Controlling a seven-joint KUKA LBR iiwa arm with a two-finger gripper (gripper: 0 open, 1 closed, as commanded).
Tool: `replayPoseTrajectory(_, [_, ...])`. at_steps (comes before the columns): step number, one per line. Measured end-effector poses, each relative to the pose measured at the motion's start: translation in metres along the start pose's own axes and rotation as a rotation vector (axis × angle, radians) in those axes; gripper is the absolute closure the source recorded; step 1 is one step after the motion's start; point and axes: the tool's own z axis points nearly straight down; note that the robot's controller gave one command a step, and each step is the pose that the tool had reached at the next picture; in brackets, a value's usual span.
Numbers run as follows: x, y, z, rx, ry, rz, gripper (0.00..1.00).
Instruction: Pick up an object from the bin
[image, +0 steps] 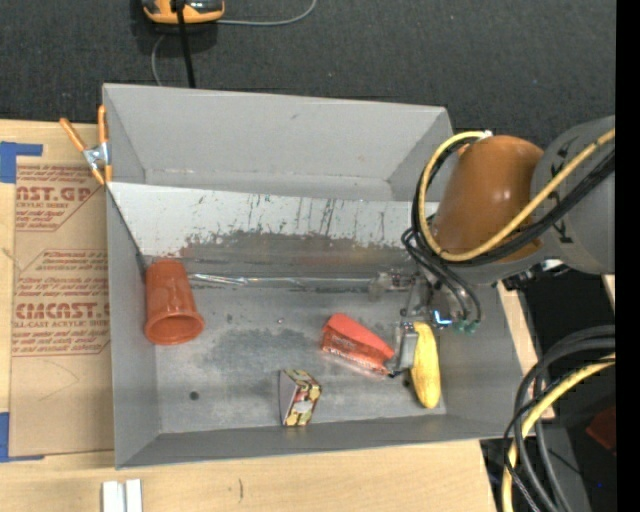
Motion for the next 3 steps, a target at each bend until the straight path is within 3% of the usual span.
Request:
replayPoseTrajectory(1, [-0.001, 0.0, -0.003, 0.0, -0.004, 0.0, 0.0])
replayPoseTrajectory(2, [-0.019, 0.007, 0.008, 0.002, -0.01, -0.084, 0.0])
replayPoseTrajectory(3, [-0.001, -0.044, 0.097, 0.001, -0.005, -0.13, 1.0])
